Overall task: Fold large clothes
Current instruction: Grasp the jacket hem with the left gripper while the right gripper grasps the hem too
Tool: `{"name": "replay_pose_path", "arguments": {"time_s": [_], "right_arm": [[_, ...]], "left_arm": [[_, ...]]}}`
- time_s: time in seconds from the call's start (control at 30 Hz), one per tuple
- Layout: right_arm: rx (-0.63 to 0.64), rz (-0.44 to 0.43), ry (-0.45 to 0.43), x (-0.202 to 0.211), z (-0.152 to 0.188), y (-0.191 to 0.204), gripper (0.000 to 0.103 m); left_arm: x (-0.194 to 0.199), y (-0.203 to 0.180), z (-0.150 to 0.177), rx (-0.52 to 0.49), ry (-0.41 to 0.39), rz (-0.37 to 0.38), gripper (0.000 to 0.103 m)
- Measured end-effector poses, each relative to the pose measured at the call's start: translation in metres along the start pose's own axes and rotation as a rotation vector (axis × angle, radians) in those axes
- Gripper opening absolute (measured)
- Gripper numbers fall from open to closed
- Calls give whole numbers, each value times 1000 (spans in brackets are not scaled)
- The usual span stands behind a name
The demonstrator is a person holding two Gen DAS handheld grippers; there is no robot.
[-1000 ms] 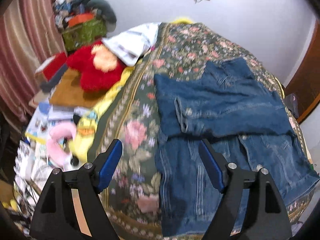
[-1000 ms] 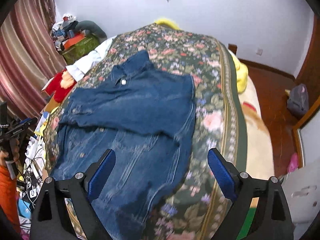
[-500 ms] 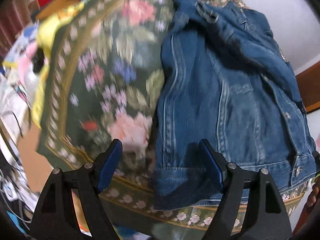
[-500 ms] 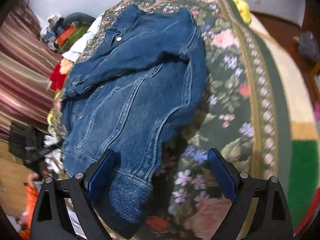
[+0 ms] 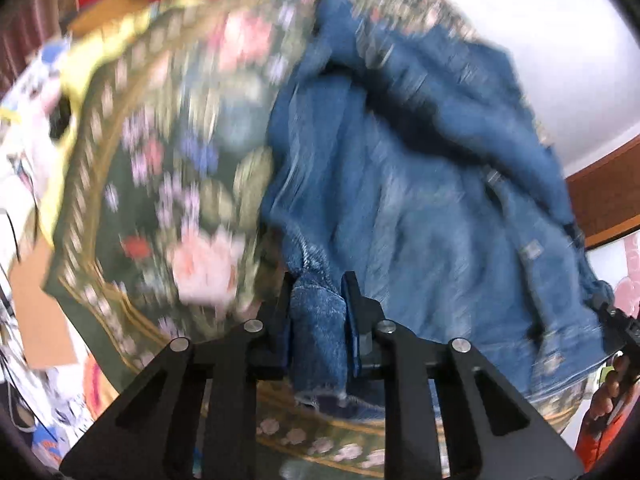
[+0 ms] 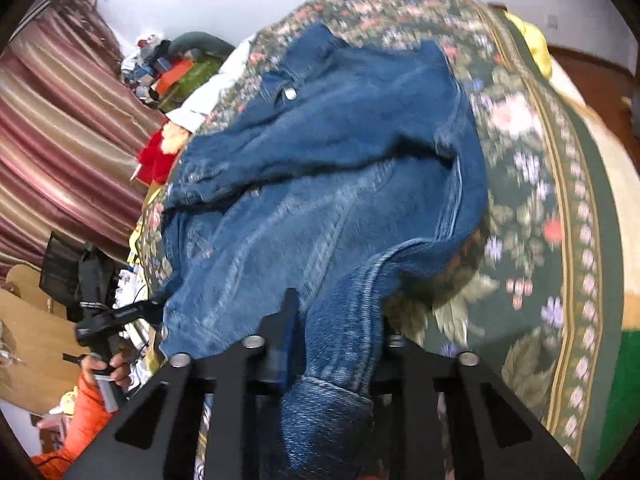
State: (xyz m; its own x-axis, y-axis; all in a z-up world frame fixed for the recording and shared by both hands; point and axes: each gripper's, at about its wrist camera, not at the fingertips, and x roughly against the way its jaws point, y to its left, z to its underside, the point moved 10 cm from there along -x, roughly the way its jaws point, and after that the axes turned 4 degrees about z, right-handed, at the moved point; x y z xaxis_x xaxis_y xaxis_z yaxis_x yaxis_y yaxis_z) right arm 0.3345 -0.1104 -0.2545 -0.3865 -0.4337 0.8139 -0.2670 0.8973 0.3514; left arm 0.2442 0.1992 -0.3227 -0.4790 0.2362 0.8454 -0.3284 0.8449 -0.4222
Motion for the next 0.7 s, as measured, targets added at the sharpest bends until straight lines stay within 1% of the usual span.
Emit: {"name": "replay_pose_path", "arguments": {"time_s": [0.03, 0.2, 0.23, 0.33, 0.43, 0.53, 0.57, 0.63, 0.7], "right_arm": [[13, -2, -22, 3, -6, 4, 16], [80, -5, -114, 21, -46, 25, 14], [85, -7, -130, 23, -55, 29, 14], [105, 10, -187, 29, -88, 36, 14], [94, 15, -232, 31, -127, 36, 13], [68, 45, -267, 21, -172, 27, 13], [50, 62, -276, 15, -189, 20, 13], [4, 94, -279, -5, -221, 2, 13], [-53, 119, -257, -33, -249, -19, 12]], "left_arm": [[12, -10, -11, -22, -39, 5, 20], [54, -61, -59, -136, -177, 39, 19], [64, -75, -72, -166, -213, 52, 19], [80, -90, -114, -198, -278, 61, 18], [82, -102, -159, -175, -323, 70, 18], [76, -98, -214, -143, -385, 15, 18], [73, -95, -227, -124, -396, -1, 18], [55, -83, -260, -61, -406, -36, 17], [33, -68, -284, -14, -398, -81, 17]]}}
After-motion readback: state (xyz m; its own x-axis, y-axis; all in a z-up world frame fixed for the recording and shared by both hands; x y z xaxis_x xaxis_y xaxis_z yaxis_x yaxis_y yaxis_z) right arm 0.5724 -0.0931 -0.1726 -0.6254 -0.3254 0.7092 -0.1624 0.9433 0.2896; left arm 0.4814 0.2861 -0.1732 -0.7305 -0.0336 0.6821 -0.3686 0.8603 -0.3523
